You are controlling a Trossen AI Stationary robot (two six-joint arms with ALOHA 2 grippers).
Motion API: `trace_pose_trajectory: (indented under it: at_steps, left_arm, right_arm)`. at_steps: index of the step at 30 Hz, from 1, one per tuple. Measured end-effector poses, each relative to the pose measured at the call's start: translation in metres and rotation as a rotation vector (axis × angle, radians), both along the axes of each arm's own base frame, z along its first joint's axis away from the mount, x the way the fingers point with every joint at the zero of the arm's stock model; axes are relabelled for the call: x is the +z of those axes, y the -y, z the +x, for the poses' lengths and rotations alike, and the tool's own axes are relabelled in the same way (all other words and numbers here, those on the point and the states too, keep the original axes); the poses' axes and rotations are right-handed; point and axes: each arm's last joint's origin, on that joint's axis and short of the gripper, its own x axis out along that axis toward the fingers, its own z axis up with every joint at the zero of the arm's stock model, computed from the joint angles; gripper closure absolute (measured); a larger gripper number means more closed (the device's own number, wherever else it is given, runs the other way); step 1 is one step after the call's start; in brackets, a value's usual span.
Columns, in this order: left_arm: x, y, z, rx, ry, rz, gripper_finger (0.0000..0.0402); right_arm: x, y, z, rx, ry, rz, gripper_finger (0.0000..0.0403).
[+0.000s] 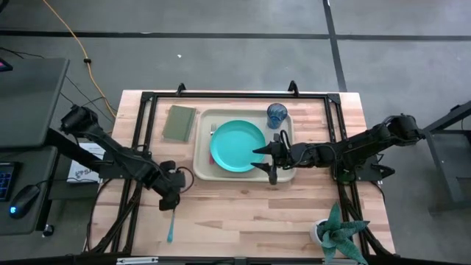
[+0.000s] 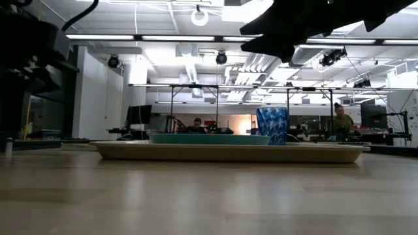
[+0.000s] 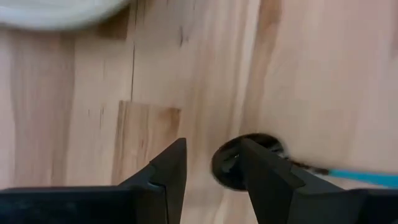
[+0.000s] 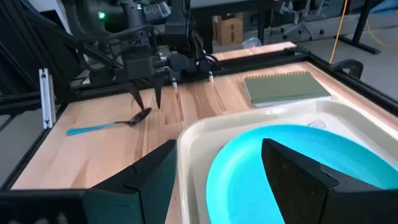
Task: Pick and place plate/cup/fork/spoon on tray
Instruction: Put the blue spoon on the left side of the pink fork
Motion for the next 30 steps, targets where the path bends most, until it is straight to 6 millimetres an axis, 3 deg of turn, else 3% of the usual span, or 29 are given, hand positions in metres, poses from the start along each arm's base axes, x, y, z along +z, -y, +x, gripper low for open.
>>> trace_pose_trajectory:
  at_steps: [30]
  left_arm:
    - [-0.019,0.011,0.009,-0.111,-0.082,-0.061,0.0271]
  right_arm:
    - [-0.004,0.0,-0.001,-0.008,-0.035,0.016,0.0176]
